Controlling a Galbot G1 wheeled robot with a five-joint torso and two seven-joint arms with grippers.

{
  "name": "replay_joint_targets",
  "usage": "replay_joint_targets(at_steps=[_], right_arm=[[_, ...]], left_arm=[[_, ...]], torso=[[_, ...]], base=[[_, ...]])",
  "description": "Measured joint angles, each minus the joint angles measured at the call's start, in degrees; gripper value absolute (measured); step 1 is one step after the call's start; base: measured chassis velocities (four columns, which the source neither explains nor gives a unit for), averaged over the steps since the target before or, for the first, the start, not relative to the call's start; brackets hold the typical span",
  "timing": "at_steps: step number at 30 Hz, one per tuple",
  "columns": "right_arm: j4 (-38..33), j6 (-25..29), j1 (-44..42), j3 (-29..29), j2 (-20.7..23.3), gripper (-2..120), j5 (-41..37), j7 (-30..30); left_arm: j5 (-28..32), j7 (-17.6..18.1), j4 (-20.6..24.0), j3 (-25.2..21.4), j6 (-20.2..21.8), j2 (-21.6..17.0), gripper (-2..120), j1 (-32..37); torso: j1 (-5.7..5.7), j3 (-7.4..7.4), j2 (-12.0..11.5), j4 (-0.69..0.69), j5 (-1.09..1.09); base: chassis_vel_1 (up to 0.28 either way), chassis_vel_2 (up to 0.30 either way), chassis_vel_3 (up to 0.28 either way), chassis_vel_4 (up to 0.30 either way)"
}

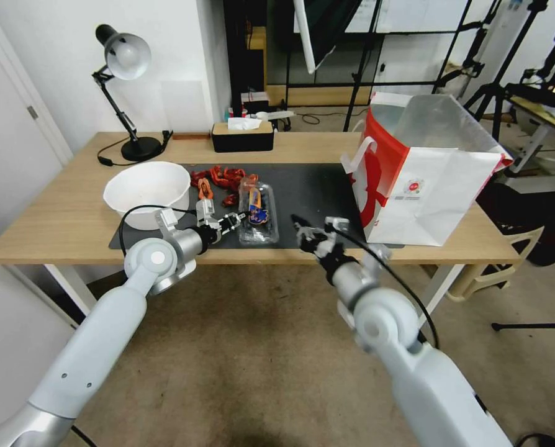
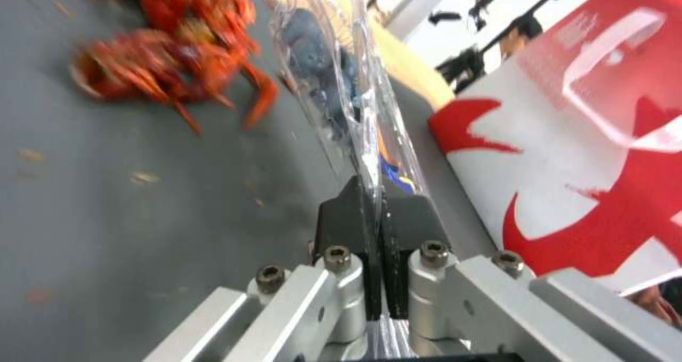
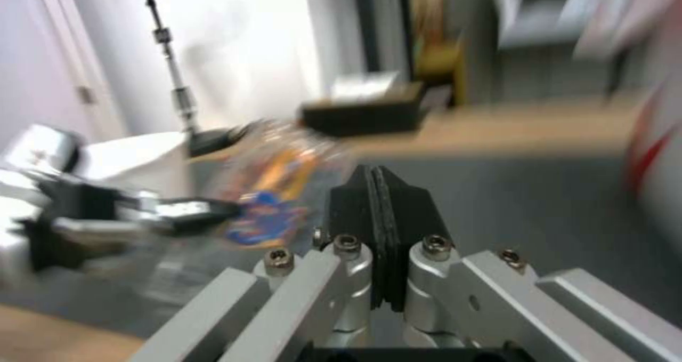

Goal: Close the takeout container lid, then place the container into the takeout bag.

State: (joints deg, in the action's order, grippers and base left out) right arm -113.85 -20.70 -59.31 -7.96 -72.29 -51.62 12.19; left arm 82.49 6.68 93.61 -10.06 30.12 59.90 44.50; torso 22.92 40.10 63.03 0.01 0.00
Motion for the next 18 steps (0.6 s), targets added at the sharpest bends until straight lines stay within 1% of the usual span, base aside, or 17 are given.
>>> replay_joint_targets(at_steps=[1, 2, 3, 4, 5, 6, 7, 8, 9, 11, 12, 14, 15, 16, 18], right_arm=[[-0.97, 4.44, -2.50, -0.41, 1.20, 0, 9.96, -2.92], [-1.68, 8.59, -4.93, -0.66, 1.84, 0, 18.48, -4.22], [-1.79, 14.05, -7.19, -0.81, 2.07, 0, 28.54, -4.88], [-1.79, 14.05, -7.19, -0.81, 2.07, 0, 28.54, -4.88], [-1.17, 18.94, -8.59, -0.83, 2.04, 0, 36.29, -5.04], [-0.74, 22.41, -10.30, -0.97, 1.94, 0, 41.03, -5.04], [-0.74, 22.41, -10.30, -0.97, 1.94, 0, 41.03, -5.04], [-0.72, 24.72, -12.92, -1.91, 1.88, 0, 43.24, -5.02], [-0.71, 25.75, -15.03, -2.45, 1.80, 3, 43.73, -5.00], [-0.13, 28.12, -19.04, -3.25, 1.07, 11, 43.72, -4.46], [-0.13, 28.12, -19.04, -3.25, 1.07, 11, 43.72, -4.46], [0.75, 30.26, -21.24, -3.25, 0.10, 18, 43.54, -3.52], [1.30, 31.27, -22.81, -3.14, -0.74, 26, 43.66, -3.01], [1.30, 31.27, -22.81, -3.14, -0.74, 26, 43.66, -3.01], [1.83, 31.88, -24.16, -2.94, -1.42, 35, 43.64, -2.78]], left_arm=[[-0.01, -0.73, 0.34, -0.03, -0.59, -0.01, 0, 0.07], [-0.06, -1.22, 0.82, -0.15, -1.08, -0.20, 0, 0.20], [-0.30, -1.75, 1.87, -1.00, -1.94, -0.71, 0, 0.98], [-0.30, -1.75, 1.87, -1.00, -1.94, -0.71, 0, 0.98], [-0.66, -2.12, 3.14, -2.36, -2.67, -1.54, 0, 2.47], [-1.15, -2.61, 4.20, -3.37, -3.56, -2.31, 0, 3.66], [-1.15, -2.61, 4.20, -3.37, -3.56, -2.31, 0, 3.66], [-1.51, -3.13, 4.79, -3.59, -4.39, -2.69, 0, 3.96], [-1.73, -3.29, 5.09, -3.45, -5.01, -2.83, 0, 3.91], [-2.01, -3.64, 5.69, -2.50, -6.91, -3.34, 0, 3.33], [-2.01, -3.64, 5.69, -2.50, -6.91, -3.34, 0, 3.33], [-2.22, -4.08, 5.75, -2.07, -8.21, -3.59, 0, 2.47], [-2.79, -4.61, 5.75, -1.73, -9.73, -3.62, 0, 1.52], [-2.79, -4.61, 5.75, -1.73, -9.73, -3.62, 0, 1.52], [-3.61, -5.20, 5.77, -1.34, -11.28, -3.59, 0, 0.46]], torso=[[0.00, 0.00, 0.00, -0.01, 0.00], [0.00, 0.00, 0.00, -0.03, 0.00], [-0.01, 0.00, 0.00, -0.06, 0.00], [-0.01, 0.00, 0.00, -0.06, 0.00], [-0.01, 0.00, 0.00, -0.01, 0.00], [0.00, 0.00, 0.00, 0.05, 0.02], [0.00, 0.00, 0.00, 0.05, 0.02], [-0.01, 0.00, 0.00, 0.04, -0.01], [-0.01, 0.00, 0.00, -0.02, 0.00], [-0.01, 0.00, 0.00, -0.04, 0.00], [-0.01, 0.00, 0.00, -0.04, 0.00], [-0.01, 0.00, 0.00, 0.01, -0.01], [-0.01, 0.00, 0.00, 0.01, 0.00], [-0.01, 0.00, 0.00, 0.01, 0.00], [-0.01, 0.00, 0.00, -0.01, 0.00]], base=[[0.000, 0.000, 0.000, 0.000], [0.000, 0.000, 0.000, 0.000], [0.000, 0.000, 0.000, 0.000], [0.000, 0.000, 0.000, 0.000], [0.000, 0.000, 0.000, 0.000], [0.000, 0.000, 0.000, 0.000], [0.000, 0.000, 0.000, 0.000], [0.000, 0.000, 0.000, 0.000], [0.000, 0.000, 0.000, 0.000], [0.000, 0.000, 0.000, 0.000], [0.000, 0.000, 0.000, 0.000], [0.000, 0.000, 0.000, 0.000], [0.000, 0.000, 0.000, 0.000], [0.000, 0.000, 0.000, 0.000], [0.000, 0.000, 0.000, 0.000]])
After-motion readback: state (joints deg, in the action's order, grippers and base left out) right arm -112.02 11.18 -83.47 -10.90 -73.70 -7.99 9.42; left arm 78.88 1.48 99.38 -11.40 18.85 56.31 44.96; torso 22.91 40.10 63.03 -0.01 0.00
